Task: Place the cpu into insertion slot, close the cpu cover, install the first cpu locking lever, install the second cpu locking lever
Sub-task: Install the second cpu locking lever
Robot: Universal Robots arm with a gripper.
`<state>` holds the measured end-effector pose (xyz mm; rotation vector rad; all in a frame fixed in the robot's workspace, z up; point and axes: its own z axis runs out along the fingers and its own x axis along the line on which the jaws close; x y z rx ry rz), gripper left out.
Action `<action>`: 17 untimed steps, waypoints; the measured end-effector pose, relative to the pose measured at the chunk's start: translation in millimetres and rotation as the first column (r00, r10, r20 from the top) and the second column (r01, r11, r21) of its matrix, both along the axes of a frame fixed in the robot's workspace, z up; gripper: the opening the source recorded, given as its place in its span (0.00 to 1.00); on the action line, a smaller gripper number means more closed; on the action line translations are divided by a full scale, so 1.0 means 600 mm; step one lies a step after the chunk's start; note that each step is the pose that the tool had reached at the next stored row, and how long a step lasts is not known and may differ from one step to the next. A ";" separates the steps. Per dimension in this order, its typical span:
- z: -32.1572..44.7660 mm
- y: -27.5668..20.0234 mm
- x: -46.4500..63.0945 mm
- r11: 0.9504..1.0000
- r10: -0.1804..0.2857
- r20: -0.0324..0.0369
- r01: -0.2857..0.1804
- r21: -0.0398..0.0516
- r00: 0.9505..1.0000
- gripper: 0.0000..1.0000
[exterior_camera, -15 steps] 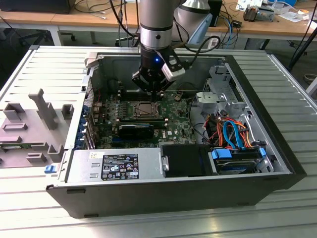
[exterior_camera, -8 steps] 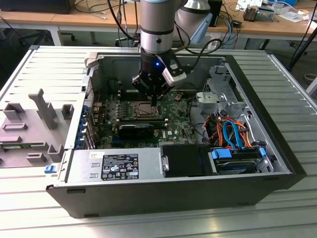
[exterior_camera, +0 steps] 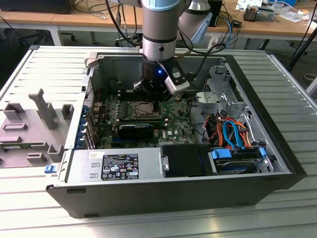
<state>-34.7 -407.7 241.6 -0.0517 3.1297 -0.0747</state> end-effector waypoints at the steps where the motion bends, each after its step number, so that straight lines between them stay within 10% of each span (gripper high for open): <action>1: -0.002 -0.0020 0.001 1.000 0.000 0.000 0.000 0.006 1.000 0.11; 17: -0.038 -0.0114 -0.005 1.000 0.000 -0.002 0.000 0.017 1.000 0.11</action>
